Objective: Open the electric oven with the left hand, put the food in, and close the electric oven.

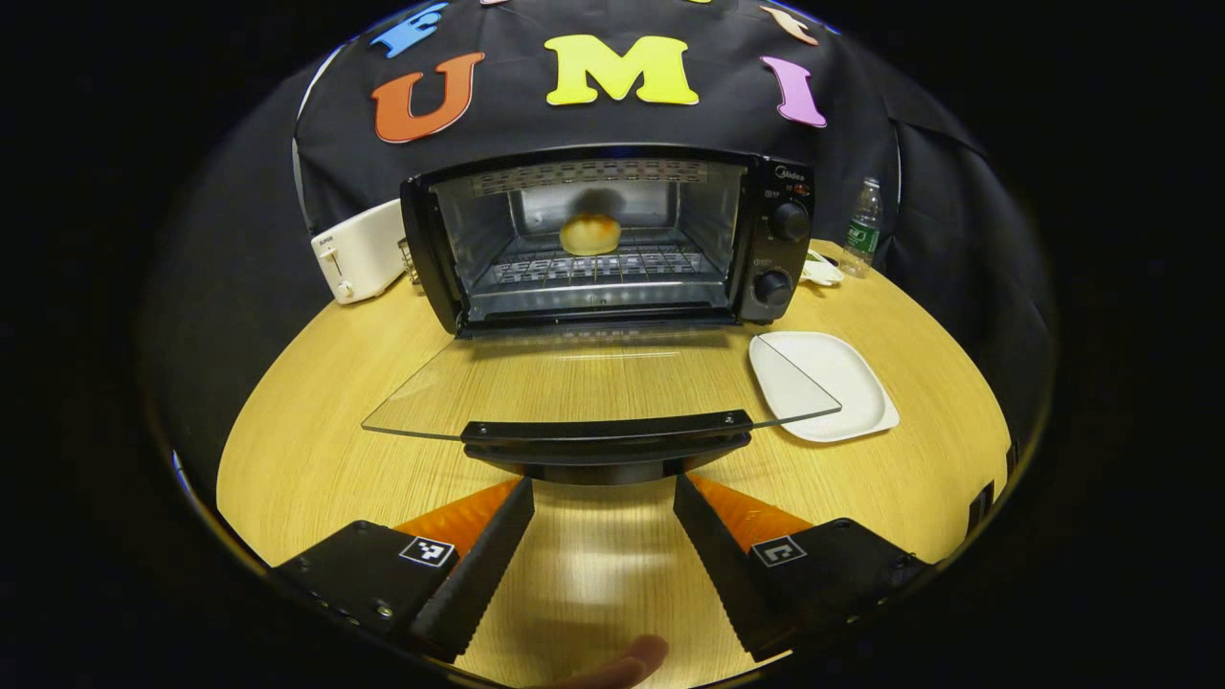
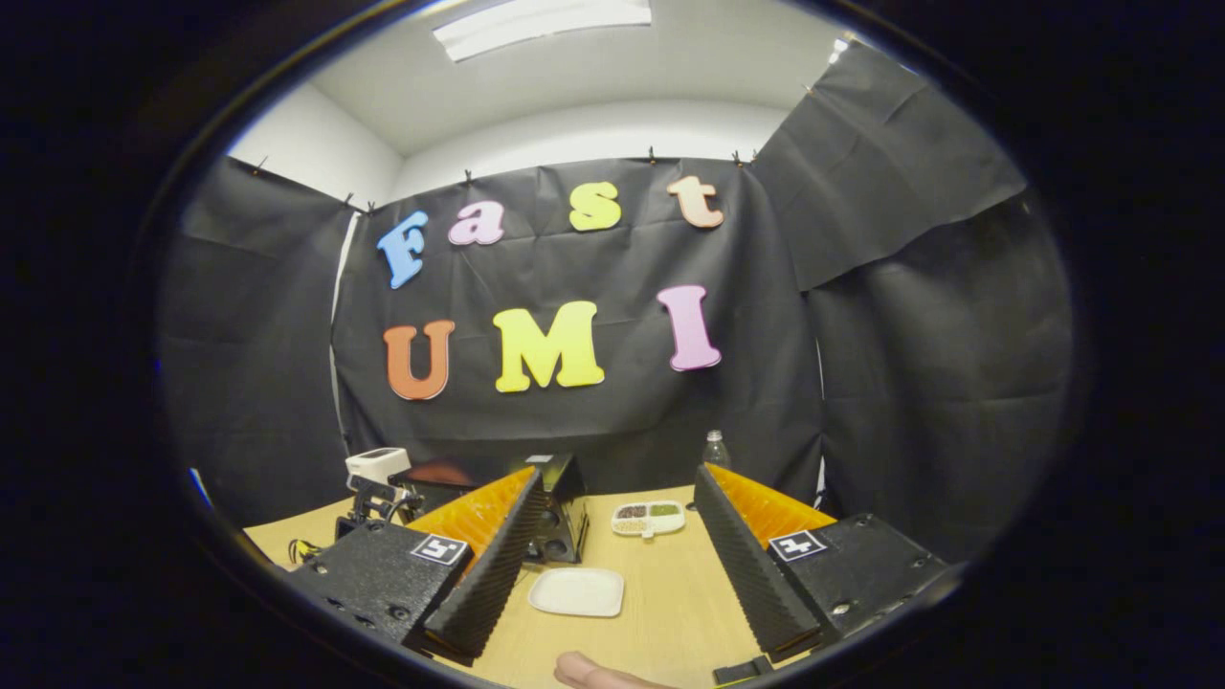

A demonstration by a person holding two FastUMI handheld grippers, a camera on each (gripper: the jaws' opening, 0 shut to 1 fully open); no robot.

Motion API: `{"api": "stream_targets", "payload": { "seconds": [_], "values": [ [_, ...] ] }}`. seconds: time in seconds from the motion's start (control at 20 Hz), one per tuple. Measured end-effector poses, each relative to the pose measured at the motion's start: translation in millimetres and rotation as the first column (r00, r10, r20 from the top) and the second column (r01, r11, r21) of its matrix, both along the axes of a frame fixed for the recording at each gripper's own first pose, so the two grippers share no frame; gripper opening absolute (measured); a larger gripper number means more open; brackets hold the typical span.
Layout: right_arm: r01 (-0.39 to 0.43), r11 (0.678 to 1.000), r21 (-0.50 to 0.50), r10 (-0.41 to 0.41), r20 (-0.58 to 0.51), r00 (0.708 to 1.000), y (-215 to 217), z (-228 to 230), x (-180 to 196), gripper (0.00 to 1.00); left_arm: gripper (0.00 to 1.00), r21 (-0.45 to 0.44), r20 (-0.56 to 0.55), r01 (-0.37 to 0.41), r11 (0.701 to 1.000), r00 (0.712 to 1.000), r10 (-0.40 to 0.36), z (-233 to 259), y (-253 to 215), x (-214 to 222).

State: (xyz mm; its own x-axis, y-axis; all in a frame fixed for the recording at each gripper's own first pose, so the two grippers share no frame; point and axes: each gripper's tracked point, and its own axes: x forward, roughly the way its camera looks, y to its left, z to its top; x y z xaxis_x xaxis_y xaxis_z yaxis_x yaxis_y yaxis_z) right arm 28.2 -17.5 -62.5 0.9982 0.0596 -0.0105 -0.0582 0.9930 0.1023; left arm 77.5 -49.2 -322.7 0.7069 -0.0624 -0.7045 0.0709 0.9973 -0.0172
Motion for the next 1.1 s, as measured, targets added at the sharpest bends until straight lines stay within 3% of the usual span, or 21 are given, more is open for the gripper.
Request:
{"api": "stream_targets", "payload": {
  "seconds": [0.45, 0.85, 1.1],
  "values": [
    [0.011, 1.0, 0.007, -0.011, 0.007, 1.0, -4, -1, -1, 0.95, 0.97, -0.008, 0.085, 0.004, 1.0, 0.996, -0.003, 37, 3, 22],
    [0.035, 0.999, 0.002, -0.035, 0.005, 0.999, -11, -2, 3, 0.95, 0.97, -0.129, 0.145, 0.013, 0.992, 0.989, 0.006, 58, -10, 68],
    [0.036, 0.999, 0.009, -0.036, 0.002, 0.999, -12, -4, 3, 0.95, 0.98, -0.115, 0.317, 0.003, 0.993, 0.948, 0.034, 82, -1, 91]
  ]
}}
